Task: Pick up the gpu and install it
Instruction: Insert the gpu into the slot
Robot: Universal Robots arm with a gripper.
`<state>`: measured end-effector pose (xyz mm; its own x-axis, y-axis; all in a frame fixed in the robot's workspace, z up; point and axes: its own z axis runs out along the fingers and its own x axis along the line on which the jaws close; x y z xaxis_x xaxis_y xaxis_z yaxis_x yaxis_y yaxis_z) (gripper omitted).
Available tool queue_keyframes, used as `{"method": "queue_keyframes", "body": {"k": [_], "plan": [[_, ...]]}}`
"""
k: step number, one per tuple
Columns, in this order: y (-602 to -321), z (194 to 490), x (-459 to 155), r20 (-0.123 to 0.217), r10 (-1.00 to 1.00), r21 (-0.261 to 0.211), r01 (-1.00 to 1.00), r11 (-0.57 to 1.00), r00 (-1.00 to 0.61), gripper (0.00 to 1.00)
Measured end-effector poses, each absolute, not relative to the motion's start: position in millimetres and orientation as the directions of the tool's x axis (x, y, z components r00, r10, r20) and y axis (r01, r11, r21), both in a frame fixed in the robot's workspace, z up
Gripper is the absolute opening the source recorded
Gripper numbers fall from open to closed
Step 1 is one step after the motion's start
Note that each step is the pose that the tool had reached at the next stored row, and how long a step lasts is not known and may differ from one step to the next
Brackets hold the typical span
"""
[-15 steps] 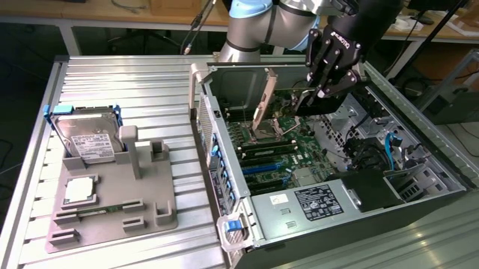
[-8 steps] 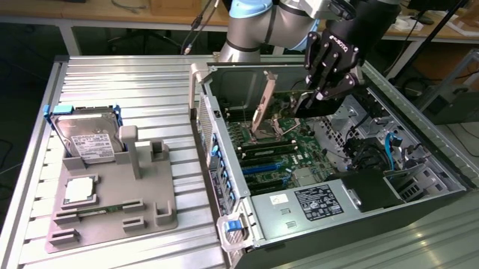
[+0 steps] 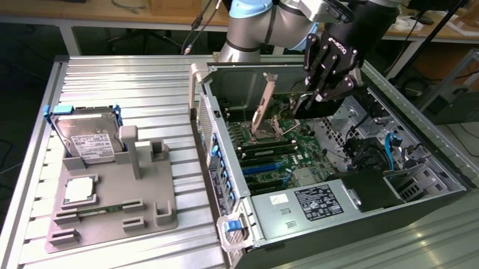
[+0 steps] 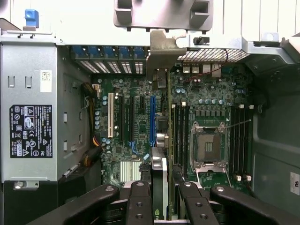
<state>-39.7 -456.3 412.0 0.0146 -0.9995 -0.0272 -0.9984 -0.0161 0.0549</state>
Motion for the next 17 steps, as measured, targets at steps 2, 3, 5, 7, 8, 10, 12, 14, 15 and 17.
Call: {"method": "queue_keyframes", "body": {"k": [2,3,5,7,8,10,12,14,15,17], "plan": [[-456.3,411.6,-39.7,-0.027,-1.000,0.055,-0.998,-0.016,0.015,0.27],[-456.3,411.4,-39.7,-0.027,-1.000,0.055,-0.998,-0.016,0.015,0.27],[-456.3,410.9,-39.7,-0.027,-1.000,0.055,-0.998,-0.016,0.015,0.27],[-456.3,410.6,-39.7,-0.027,-1.000,0.055,-0.998,-0.016,0.015,0.27],[-456.3,410.4,-39.7,-0.027,-1.000,0.055,-0.998,-0.016,0.015,0.27],[-456.3,410.0,-39.7,-0.027,-1.000,0.055,-0.998,-0.016,0.015,0.27],[-456.3,409.5,-39.7,-0.027,-1.000,0.055,-0.998,-0.016,0.015,0.27],[-456.3,408.8,-39.7,-0.027,-1.000,0.055,-0.998,-0.016,0.015,0.27],[-456.3,408.1,-39.7,-0.027,-1.000,0.055,-0.998,-0.016,0.015,0.27],[-456.3,407.8,-39.7,-0.027,-1.000,0.055,-0.998,-0.016,0.015,0.27]]}}
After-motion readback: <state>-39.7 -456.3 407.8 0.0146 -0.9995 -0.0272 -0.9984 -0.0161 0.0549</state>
